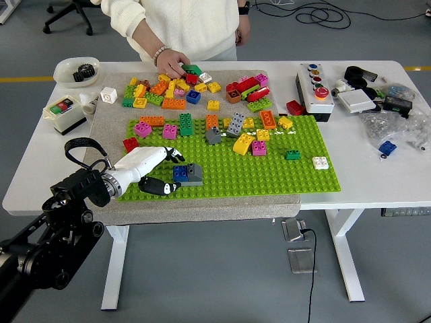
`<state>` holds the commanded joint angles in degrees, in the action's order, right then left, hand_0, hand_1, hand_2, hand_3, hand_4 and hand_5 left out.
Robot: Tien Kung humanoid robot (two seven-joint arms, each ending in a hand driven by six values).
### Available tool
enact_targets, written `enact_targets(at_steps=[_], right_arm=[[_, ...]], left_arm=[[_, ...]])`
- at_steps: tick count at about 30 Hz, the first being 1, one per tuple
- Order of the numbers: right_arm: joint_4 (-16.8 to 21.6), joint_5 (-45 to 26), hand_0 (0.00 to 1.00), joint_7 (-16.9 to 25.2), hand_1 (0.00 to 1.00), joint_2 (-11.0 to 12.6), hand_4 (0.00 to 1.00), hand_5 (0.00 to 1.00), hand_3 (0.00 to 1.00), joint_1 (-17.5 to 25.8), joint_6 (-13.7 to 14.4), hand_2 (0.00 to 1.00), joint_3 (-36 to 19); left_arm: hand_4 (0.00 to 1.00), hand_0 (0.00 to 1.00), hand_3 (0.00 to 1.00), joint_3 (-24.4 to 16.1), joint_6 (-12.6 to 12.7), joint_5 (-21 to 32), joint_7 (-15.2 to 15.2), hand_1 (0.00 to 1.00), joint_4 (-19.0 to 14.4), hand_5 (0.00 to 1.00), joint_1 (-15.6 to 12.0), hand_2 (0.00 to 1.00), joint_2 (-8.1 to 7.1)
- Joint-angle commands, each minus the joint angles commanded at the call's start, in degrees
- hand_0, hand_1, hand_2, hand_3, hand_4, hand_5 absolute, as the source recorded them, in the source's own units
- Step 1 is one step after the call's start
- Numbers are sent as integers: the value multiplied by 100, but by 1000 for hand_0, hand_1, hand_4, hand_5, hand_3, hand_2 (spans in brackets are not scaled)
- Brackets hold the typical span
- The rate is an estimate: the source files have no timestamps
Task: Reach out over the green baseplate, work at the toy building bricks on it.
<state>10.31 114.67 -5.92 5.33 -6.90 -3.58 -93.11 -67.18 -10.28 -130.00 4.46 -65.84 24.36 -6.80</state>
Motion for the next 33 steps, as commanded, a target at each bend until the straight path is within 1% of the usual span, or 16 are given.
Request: enact_targets(at_steps=[4, 5, 8, 10, 11, 16, 17, 22, 23, 26, 28, 29, 30, 33], right_arm=[[0, -4, 737, -1, 615, 0, 770, 490, 540, -3, 0, 636, 1], [0, -7, 736, -1, 615, 0, 770, 490, 540, -5, 1, 636, 2], [0, -9, 736, 0, 615, 0, 770, 490, 540, -8, 2, 636, 0], [0, -11, 736, -1, 615, 0, 770, 490, 540, -8, 2, 636, 1], [0, -12, 736, -1, 615, 0, 770, 489, 540, -7, 3, 636, 1], [0, -3, 736, -2, 615, 0, 770, 489, 540, 5, 0, 636, -6], [0, -1, 737, -2, 615, 0, 770, 489, 540, 9, 0, 636, -7], [0, 16, 737, -1, 615, -5, 770, 489, 540, 22, -2, 636, -11], [0, 17, 737, -1, 615, -5, 769, 490, 540, 23, -2, 635, -11], [0, 26, 737, 0, 615, -9, 769, 490, 540, 35, 0, 635, -17], [0, 33, 737, 1, 615, -6, 769, 490, 540, 43, 0, 635, -19], [0, 34, 737, 1, 615, -6, 770, 490, 540, 46, -1, 635, -19], [0, 40, 737, 1, 615, -5, 770, 490, 540, 46, -2, 635, -22], [0, 38, 737, 3, 615, -3, 770, 490, 540, 43, -1, 635, -18]], left_arm=[[841, 815, 822, -8, 7, 0, 8, 786, 4, 307, 11, 760, 1], [868, 819, 867, -10, 11, 0, 12, 789, 4, 319, 15, 770, 2], [868, 819, 867, -17, 9, 0, 17, 789, -5, 319, 19, 770, 1], [868, 819, 867, -36, -2, 0, 16, 789, -42, 319, 11, 770, -7], [885, 821, 859, -46, -4, 0, 15, 792, -69, 324, 4, 777, -14], [885, 821, 859, -120, 24, 0, 18, 792, -238, 324, -49, 777, -56], [886, 868, 812, -139, 49, 0, 25, 813, -291, 344, -69, 793, -72], [886, 868, 812, -251, 242, 0, 63, 813, -481, 344, -178, 793, -121], [889, 924, 654, -254, 248, 0, 64, 852, -488, 385, -182, 830, -123], [889, 924, 654, -343, 489, 0, 112, 852, -684, 385, -357, 830, -195], [889, 924, 654, -383, 583, 0, 139, 852, -748, 385, -431, 830, -223], [998, 998, 593, -392, 604, 0, 145, 966, -762, 566, -448, 908, -229], [998, 998, 593, -405, 690, 0, 183, 966, -787, 566, -508, 908, -249], [998, 998, 593, -400, 805, 0, 231, 966, -826, 566, -633, 908, -286]])
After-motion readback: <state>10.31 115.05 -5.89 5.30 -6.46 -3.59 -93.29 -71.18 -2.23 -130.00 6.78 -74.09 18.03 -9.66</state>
